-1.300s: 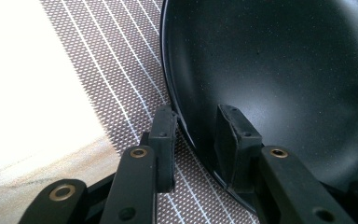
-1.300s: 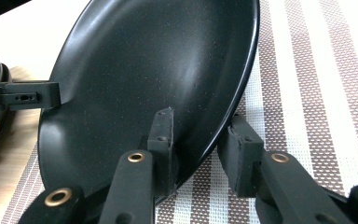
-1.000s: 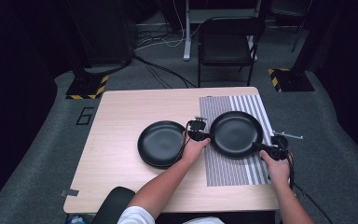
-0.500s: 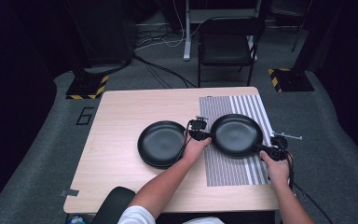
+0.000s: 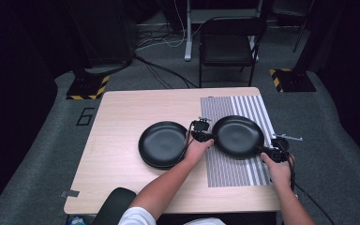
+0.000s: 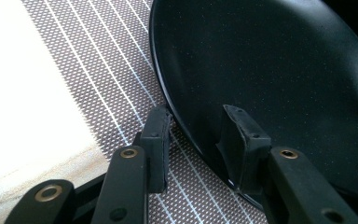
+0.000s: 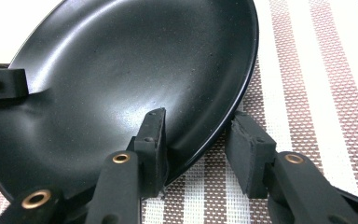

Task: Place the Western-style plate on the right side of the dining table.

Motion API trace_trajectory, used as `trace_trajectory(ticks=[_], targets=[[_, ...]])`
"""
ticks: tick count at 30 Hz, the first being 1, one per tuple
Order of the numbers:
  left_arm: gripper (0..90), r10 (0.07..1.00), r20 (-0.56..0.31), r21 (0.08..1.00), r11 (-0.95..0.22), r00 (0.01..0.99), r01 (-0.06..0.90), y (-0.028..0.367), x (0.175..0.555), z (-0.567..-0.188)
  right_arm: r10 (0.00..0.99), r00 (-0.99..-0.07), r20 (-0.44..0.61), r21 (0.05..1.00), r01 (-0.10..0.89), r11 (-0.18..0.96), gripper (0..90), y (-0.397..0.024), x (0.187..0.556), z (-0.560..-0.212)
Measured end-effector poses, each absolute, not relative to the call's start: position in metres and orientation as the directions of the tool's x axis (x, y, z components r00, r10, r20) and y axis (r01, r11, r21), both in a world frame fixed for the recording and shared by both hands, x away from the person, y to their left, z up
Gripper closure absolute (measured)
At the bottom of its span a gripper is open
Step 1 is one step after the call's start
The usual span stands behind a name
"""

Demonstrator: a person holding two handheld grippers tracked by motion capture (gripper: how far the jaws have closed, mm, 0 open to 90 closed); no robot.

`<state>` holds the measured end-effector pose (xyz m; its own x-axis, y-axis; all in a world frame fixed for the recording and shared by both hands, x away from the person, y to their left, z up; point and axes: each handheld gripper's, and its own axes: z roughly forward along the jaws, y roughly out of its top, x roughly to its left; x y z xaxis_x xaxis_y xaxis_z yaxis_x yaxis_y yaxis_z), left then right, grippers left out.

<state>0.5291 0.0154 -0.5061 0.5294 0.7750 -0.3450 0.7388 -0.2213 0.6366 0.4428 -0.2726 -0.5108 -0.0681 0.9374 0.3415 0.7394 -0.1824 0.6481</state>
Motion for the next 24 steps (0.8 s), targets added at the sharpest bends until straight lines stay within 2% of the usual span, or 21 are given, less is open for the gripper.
trace_trajectory(ticks=[18,24], targets=[[55.5,0.756,-0.386,0.652,-0.182,0.529,0.736,0.021,0.532,-0.501,0.937,-0.086,0.339,0.652,0.74,-0.168,55.3,-0.273,0.44,-0.509],[51.9,0.75,-0.375,0.673,-0.184,0.544,0.717,0.021,0.531,-0.495,0.939,-0.08,0.336,0.665,0.726,-0.176,53.5,-0.28,0.436,-0.503]])
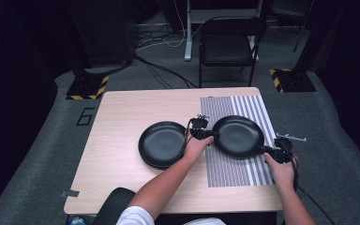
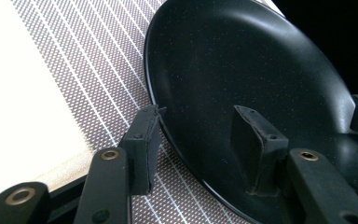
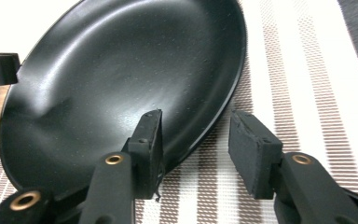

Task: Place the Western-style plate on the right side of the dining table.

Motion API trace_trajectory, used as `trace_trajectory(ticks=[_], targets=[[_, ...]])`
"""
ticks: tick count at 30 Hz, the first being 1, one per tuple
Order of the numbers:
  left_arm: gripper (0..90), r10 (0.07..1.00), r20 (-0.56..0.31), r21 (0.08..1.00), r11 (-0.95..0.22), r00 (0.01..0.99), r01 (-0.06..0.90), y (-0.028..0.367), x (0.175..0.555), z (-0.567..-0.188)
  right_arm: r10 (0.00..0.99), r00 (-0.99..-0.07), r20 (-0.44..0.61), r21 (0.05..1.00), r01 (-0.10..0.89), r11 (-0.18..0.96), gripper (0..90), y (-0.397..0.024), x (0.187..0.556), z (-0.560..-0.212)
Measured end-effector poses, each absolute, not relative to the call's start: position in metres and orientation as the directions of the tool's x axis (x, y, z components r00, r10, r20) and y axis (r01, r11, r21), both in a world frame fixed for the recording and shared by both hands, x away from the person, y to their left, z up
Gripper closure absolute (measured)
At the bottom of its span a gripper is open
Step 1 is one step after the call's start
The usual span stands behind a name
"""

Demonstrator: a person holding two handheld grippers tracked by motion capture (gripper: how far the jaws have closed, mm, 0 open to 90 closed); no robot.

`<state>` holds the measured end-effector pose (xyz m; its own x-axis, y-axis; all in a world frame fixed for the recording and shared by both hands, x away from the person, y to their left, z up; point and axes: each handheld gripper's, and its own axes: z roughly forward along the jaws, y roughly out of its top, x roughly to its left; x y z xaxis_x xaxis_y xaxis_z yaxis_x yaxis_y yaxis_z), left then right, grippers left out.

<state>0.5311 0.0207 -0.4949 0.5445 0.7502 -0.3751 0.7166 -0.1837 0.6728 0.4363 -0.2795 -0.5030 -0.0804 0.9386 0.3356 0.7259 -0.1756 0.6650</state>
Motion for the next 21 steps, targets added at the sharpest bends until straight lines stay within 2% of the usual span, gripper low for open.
trace_trajectory(ticks=[4,9,21], targets=[[50.0,0.753,-0.37,0.678,-0.182,0.544,0.712,0.022,0.531,-0.493,0.951,-0.079,0.3,0.683,0.714,-0.156,51.5,-0.281,0.434,-0.499],[44.8,0.752,-0.374,0.694,-0.162,0.543,0.702,0.032,0.53,-0.486,0.955,-0.091,0.284,0.688,0.713,-0.137,44.1,-0.282,0.432,-0.491],[40.9,0.765,-0.349,0.704,-0.168,0.541,0.69,0.058,0.529,-0.473,0.958,-0.192,0.215,0.724,0.689,-0.025,42.2,-0.255,0.431,-0.464]])
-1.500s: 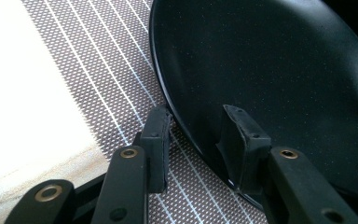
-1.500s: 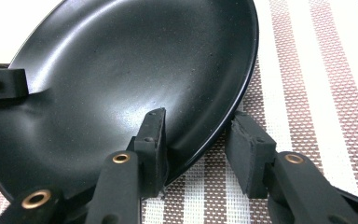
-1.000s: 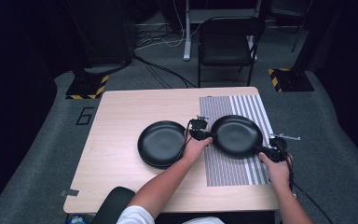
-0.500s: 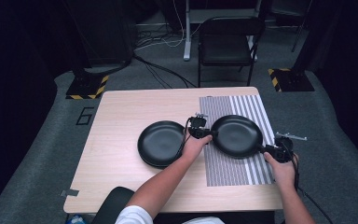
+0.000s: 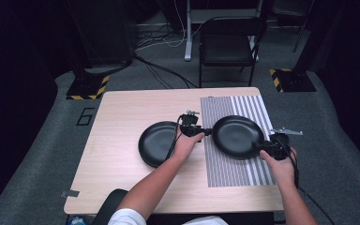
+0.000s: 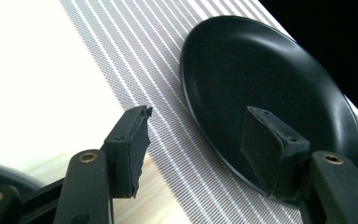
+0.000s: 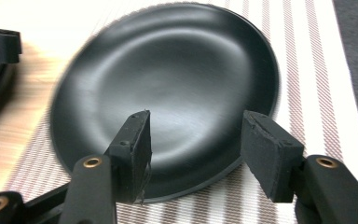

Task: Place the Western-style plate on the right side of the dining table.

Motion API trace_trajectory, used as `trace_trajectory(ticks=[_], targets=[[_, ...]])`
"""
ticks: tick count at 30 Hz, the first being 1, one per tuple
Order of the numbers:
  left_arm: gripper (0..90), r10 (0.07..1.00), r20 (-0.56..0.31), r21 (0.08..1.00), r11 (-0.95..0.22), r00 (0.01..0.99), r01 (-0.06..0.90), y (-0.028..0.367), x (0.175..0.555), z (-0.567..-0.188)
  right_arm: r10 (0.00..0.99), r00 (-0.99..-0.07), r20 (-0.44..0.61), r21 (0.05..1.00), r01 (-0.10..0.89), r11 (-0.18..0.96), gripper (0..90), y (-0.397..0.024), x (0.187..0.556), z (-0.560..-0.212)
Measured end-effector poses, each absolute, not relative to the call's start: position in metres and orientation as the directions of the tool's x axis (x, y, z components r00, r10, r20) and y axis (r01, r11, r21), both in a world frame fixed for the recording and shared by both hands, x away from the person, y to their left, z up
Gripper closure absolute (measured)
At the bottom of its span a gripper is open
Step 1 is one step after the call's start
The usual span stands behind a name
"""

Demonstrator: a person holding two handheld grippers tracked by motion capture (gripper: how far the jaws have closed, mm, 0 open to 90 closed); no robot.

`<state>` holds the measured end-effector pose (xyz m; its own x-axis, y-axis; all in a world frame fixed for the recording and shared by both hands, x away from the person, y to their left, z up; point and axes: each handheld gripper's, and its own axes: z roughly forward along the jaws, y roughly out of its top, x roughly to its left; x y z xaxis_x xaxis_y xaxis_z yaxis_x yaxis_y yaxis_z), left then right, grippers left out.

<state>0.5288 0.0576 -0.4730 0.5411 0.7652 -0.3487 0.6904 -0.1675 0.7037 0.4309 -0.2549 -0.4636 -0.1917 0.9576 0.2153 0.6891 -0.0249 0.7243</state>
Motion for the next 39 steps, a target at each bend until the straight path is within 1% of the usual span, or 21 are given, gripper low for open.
trace_trajectory(ticks=[3,5,8,13,18,24,28,30,34,35,39], targets=[[40.8,0.771,-0.342,0.717,-0.155,0.537,0.68,0.068,0.526,-0.464,0.945,-0.217,0.244,0.718,0.696,-0.026,42.1,-0.248,0.434,-0.458],[40.9,0.77,-0.34,0.725,-0.152,0.54,0.672,0.072,0.522,-0.46,0.949,-0.227,0.218,0.723,0.691,-0.001,42.1,-0.246,0.435,-0.454],[41.1,0.771,-0.331,0.734,-0.152,0.544,0.662,0.076,0.519,-0.457,0.944,-0.238,0.229,0.729,0.685,-0.004,41.9,-0.244,0.433,-0.45],[41.2,0.781,-0.315,0.746,-0.148,0.54,0.649,0.09,0.514,-0.449,0.916,-0.316,0.248,0.733,0.679,0.036,41.2,-0.232,0.426,-0.446],[41.7,0.785,-0.302,0.752,-0.153,0.541,0.641,0.103,0.51,-0.445,0.897,-0.36,0.257,0.734,0.676,0.061,40.4,-0.221,0.424,-0.445],[41.7,0.798,-0.295,0.759,-0.139,0.525,0.637,0.12,0.505,-0.443,0.883,-0.384,0.269,0.729,0.68,0.074,40.3,-0.212,0.424,-0.446],[41.7,0.808,-0.278,0.767,-0.138,0.519,0.626,0.134,0.5,-0.442,0.865,-0.427,0.263,0.738,0.666,0.105,40.4,-0.203,0.419,-0.444],[41.7,0.816,-0.278,0.773,-0.123,0.506,0.622,0.145,0.496,-0.441,0.847,-0.45,0.282,0.739,0.665,0.108,40.7,-0.197,0.415,-0.442],[41.6,0.83,-0.263,0.779,-0.118,0.492,0.616,0.157,0.491,-0.441,0.831,-0.482,0.279,0.746,0.653,0.129,41.2,-0.191,0.411,-0.441],[41.7,0.841,-0.242,0.783,-0.125,0.484,0.61,0.166,0.488,-0.44,0.819,-0.501,0.28,0.748,0.648,0.141,41.4,-0.186,0.409,-0.442],[41.7,0.853,-0.229,0.791,-0.118,0.469,0.601,0.181,0.484,-0.44,0.793,-0.555,0.251,0.762,0.619,0.192,41.9,-0.174,0.405,-0.447]])
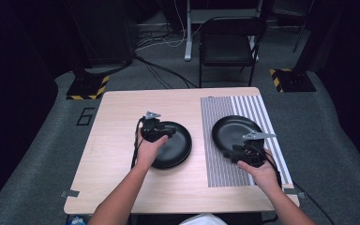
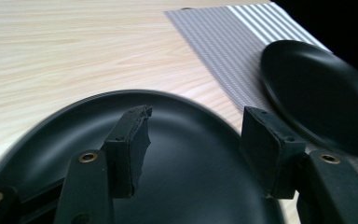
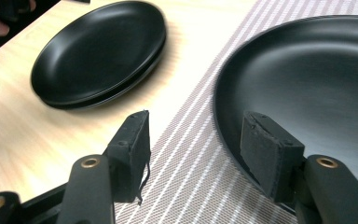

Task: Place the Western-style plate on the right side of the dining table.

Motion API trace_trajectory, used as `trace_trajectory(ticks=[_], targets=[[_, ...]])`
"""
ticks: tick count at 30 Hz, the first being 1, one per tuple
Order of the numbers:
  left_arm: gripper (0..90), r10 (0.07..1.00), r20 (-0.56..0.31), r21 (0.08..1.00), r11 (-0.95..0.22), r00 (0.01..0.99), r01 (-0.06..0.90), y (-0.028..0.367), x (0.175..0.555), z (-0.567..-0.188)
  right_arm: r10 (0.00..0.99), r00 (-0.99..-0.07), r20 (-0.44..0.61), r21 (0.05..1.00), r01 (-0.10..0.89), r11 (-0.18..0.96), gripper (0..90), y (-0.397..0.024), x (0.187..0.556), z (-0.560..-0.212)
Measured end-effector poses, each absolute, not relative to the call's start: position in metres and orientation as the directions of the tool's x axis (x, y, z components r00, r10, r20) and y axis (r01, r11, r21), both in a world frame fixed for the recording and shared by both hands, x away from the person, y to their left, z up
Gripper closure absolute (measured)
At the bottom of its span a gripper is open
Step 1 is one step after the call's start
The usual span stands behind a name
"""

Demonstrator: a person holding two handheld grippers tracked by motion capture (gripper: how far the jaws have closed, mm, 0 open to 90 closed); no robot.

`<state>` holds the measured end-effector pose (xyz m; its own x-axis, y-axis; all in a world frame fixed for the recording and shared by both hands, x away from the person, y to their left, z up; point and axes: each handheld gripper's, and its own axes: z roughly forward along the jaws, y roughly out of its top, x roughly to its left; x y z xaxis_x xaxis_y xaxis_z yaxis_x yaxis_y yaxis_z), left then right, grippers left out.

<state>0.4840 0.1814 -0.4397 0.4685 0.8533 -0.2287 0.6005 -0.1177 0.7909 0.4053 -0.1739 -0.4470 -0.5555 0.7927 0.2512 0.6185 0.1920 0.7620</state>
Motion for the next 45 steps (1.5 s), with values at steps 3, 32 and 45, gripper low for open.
trace_trajectory(ticks=[3,32,45], targets=[[41.6,0.869,-0.213,0.792,-0.115,0.447,0.6,0.197,0.48,-0.442,0.778,-0.573,0.255,0.761,0.616,0.204,42.0,-0.168,0.404,-0.449],[40.8,0.958,-0.145,0.786,-0.042,0.249,0.617,0.302,0.448,-0.481,0.622,-0.774,0.114,0.745,0.481,0.462,40.6,-0.103,0.401,-0.493],[41.1,0.976,-0.09,0.76,-0.062,0.2,0.647,0.325,0.445,-0.5,0.556,-0.829,0.065,0.723,0.423,0.546,40.3,-0.079,0.394,-0.515]])
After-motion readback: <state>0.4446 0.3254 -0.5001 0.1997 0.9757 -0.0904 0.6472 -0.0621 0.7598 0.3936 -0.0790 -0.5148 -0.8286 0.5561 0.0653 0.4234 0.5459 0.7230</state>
